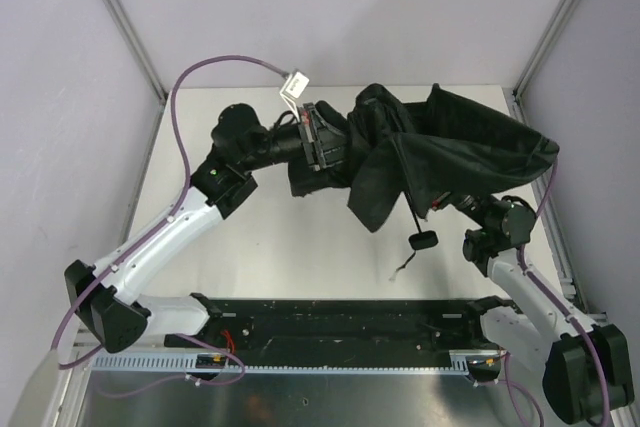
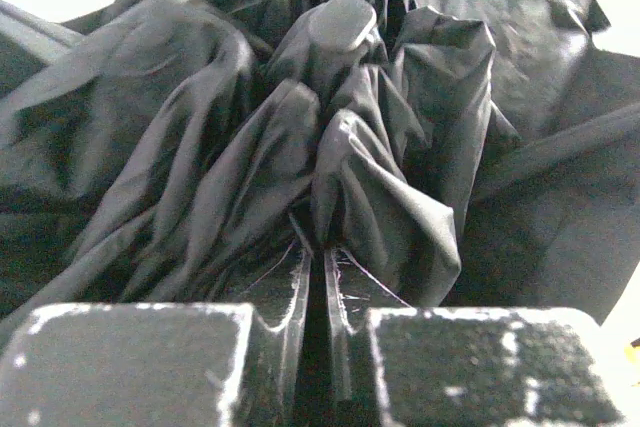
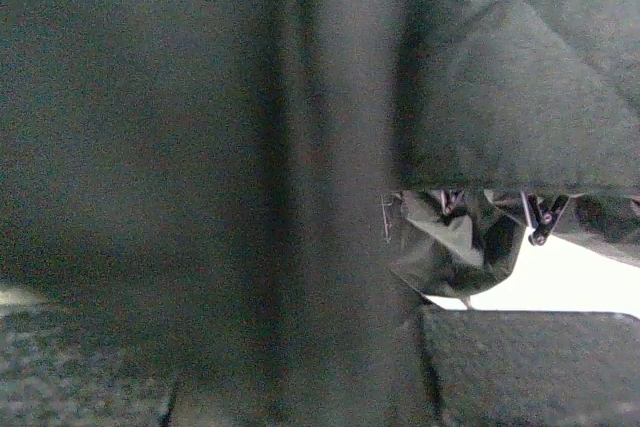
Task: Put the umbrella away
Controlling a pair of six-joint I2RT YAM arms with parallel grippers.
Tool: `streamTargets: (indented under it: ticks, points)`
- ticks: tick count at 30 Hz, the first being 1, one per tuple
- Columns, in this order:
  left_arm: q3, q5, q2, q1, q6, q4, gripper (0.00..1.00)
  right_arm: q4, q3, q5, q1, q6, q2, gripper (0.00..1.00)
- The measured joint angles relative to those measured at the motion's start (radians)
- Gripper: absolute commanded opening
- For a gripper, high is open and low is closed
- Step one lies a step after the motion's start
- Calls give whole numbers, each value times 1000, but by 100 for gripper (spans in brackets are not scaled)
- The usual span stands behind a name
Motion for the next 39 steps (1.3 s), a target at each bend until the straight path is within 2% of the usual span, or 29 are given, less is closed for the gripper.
streamTargets:
  ticks: [2, 6, 7, 9, 12, 14, 15, 20, 23, 30, 39]
  points:
    - [-3, 10, 6, -35, 0, 12, 27, -35, 0, 6, 31, -55, -23, 0]
    - [-82, 22, -61, -49, 16, 37, 66, -134, -3, 25, 87, -235, -89, 0]
    - [-115, 21, -94, -48, 27, 37, 72, -159, -3, 26, 99, -287, -103, 0]
    - [-184, 19, -172, -47, 51, 26, 78, -180, -4, 24, 114, -370, -113, 0]
    - [-266, 6, -305, -47, 85, 2, 82, -180, -4, 15, 116, -450, -92, 0]
    - [-309, -18, -410, -45, 108, -19, 94, -177, -4, 6, 116, -475, -67, 0]
    - [-323, -34, -460, -43, 117, -29, 97, -177, -4, 1, 115, -483, -54, 0]
    - [-378, -219, -648, -40, 114, -42, 99, -178, -5, -18, 111, -495, -39, 0]
    - [-372, -342, -674, -26, 97, -55, 99, -194, -5, -27, 114, -514, -43, 0]
    - [-230, -387, -456, 54, -2, -119, 99, -233, -5, -32, 123, -546, -63, 0]
    - [-187, -283, -241, 52, -89, -129, 99, -280, -3, -30, 147, -578, -88, 0]
